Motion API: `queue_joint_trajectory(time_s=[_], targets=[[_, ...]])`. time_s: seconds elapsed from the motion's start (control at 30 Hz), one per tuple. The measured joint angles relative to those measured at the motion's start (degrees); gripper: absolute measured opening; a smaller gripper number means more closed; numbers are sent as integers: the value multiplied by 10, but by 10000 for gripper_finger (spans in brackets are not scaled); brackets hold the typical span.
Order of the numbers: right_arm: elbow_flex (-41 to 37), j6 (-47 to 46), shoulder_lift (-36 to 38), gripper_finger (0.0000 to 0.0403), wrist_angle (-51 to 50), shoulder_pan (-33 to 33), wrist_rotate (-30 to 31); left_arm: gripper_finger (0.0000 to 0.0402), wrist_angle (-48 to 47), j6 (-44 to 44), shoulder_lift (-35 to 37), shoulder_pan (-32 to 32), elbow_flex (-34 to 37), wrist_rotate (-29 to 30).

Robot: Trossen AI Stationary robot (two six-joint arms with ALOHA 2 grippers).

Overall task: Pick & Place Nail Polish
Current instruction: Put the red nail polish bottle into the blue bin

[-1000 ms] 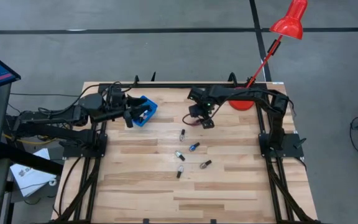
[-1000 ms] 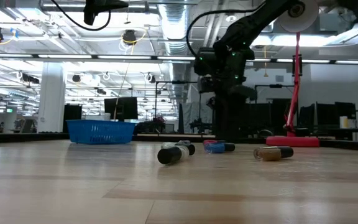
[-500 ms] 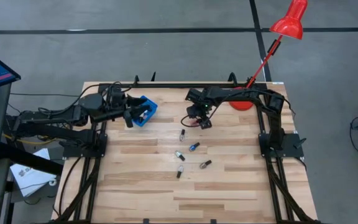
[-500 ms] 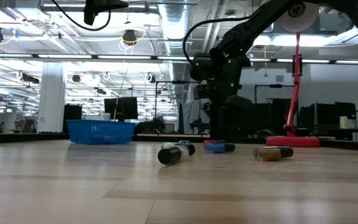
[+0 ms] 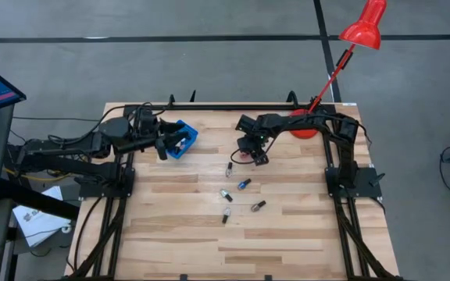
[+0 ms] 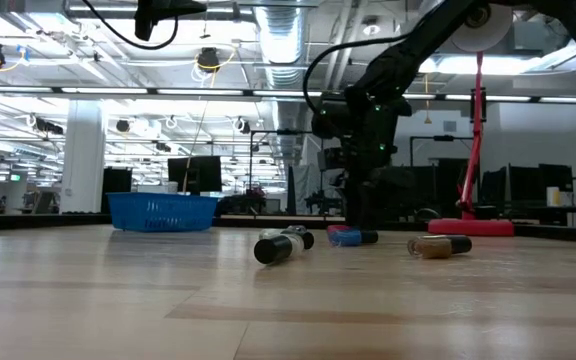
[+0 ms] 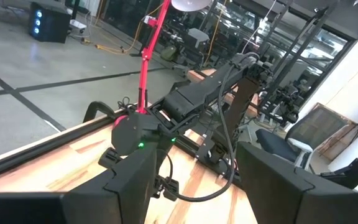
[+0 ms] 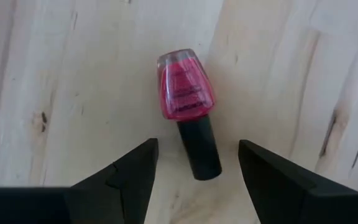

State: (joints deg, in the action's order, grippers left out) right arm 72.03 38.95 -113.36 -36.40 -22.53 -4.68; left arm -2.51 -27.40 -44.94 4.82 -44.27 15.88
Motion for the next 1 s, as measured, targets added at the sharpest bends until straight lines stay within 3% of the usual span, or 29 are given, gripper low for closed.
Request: queue_joint_trajectory(time_s=[0.13, 0.6, 0.87, 1.0], targets=[[0, -4, 0, 195, 0, 1, 6, 218, 0, 0, 0, 0, 0, 0], [-1, -63, -2, 43, -11, 1, 11, 218, 0, 0, 0, 0, 0, -1], [-3, -141, 11, 43, 12, -3, 4, 218, 0, 0, 0, 0, 0, -1], [-3, -181, 60, 43, 42, -17, -30, 218, 0, 0, 0, 0, 0, -2]])
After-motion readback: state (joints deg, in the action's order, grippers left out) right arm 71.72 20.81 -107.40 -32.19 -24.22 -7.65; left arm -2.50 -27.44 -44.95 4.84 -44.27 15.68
